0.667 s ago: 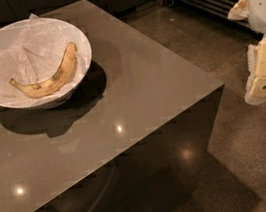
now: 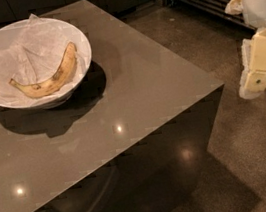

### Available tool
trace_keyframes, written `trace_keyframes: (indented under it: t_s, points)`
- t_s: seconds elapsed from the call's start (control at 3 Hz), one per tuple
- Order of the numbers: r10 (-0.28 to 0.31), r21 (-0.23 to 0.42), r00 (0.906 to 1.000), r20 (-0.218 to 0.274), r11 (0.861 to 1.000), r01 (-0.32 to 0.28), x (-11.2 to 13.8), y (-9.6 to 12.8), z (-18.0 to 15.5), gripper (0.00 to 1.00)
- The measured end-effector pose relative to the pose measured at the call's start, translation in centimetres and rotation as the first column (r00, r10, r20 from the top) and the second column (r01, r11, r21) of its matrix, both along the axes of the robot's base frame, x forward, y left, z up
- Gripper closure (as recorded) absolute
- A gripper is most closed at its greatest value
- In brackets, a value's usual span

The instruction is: Pick banana from white bowl

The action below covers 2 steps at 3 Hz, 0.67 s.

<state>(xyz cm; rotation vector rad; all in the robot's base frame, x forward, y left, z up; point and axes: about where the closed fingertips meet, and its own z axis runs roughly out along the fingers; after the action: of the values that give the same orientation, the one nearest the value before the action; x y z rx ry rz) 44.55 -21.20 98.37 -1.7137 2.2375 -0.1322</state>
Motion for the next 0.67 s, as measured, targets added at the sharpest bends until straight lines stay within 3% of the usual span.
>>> trace_keyframes:
  t_s: [0.33,0.67]
  points:
    - [0.025,-0.011,0.9997,0.006,1.0,-0.025,1.9,1.4,0.8,0.0]
    - [0.09,-0.04,0.9957,-0.021,0.995,-0.091,3.9,4.1,0.5,0.0]
